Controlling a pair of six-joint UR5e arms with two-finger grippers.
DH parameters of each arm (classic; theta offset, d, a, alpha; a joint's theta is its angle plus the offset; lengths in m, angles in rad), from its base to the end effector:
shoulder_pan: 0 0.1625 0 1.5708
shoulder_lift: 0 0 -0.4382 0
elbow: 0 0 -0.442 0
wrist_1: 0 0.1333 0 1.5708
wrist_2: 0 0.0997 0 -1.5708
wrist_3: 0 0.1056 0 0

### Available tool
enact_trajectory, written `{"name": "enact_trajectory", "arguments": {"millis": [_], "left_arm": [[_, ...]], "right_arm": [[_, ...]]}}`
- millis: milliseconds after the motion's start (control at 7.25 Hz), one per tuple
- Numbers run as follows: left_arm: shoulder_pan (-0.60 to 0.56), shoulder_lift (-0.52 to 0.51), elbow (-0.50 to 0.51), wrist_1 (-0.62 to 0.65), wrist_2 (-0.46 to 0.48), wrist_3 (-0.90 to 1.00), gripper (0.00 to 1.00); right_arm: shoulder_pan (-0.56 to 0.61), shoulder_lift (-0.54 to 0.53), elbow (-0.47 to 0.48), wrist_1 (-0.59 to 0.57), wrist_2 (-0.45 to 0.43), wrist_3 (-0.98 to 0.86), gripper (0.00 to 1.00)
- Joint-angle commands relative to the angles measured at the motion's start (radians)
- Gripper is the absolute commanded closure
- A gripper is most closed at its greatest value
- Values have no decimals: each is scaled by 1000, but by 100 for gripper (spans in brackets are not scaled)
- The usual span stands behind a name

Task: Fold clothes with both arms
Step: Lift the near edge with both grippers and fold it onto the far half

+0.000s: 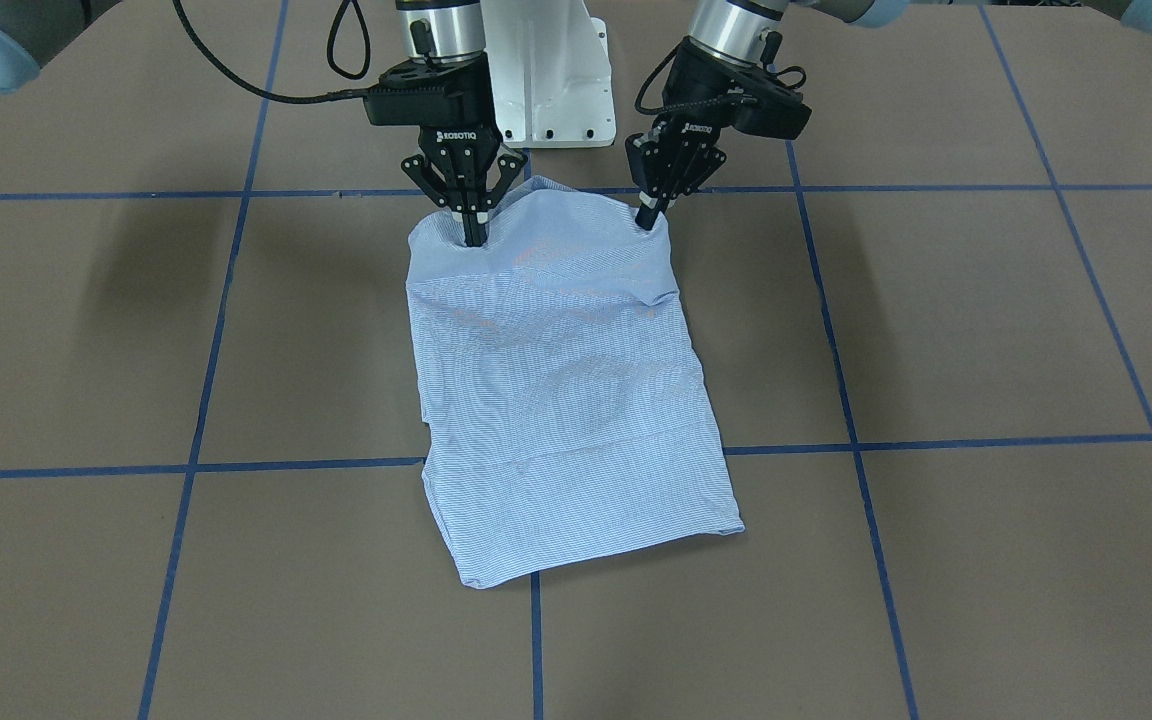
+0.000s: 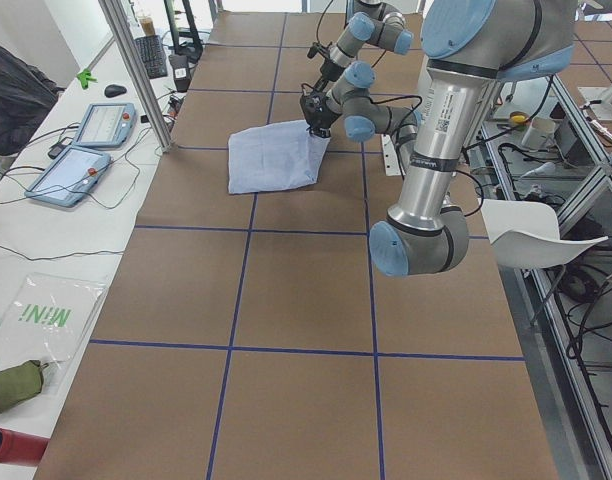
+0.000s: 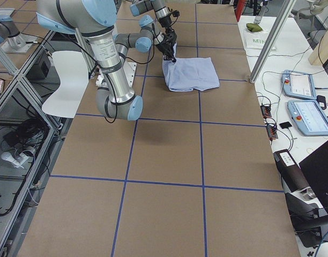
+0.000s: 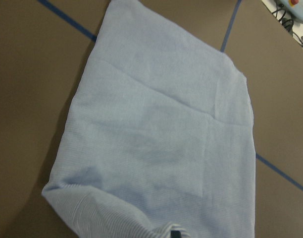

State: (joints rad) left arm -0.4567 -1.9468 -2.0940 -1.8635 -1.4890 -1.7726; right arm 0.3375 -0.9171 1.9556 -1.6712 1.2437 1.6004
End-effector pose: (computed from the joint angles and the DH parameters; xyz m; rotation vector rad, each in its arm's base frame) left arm 0.4495 -0.3790 0.1704 0.2270 1.1950 -0.6258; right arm -0.5395 -0.3665 0.1082 0.4461 -0.8809 0.4905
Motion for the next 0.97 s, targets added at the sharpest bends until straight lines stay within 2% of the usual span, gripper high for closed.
{"name": "enact_trajectory", "arguments": {"millis": [0,138,414,690,828], "left_arm": [[-81,-84,124,12,-2,76,100],[-118,-111,194,3,-2,126,100],[-177,-180,349,-34,-1,208,100],[-207,-191,509,-197,-2,316,100],[-223,-223,582,-215,-4,352,100]], "right_arm": [[92,142,-212,5,31,-45,100],[115,186,-303,21,33,-53,100],[159,216,-496,196,45,-83,100],[201,282,-622,226,108,-120,100],[207,314,-668,228,118,-125,100]]}}
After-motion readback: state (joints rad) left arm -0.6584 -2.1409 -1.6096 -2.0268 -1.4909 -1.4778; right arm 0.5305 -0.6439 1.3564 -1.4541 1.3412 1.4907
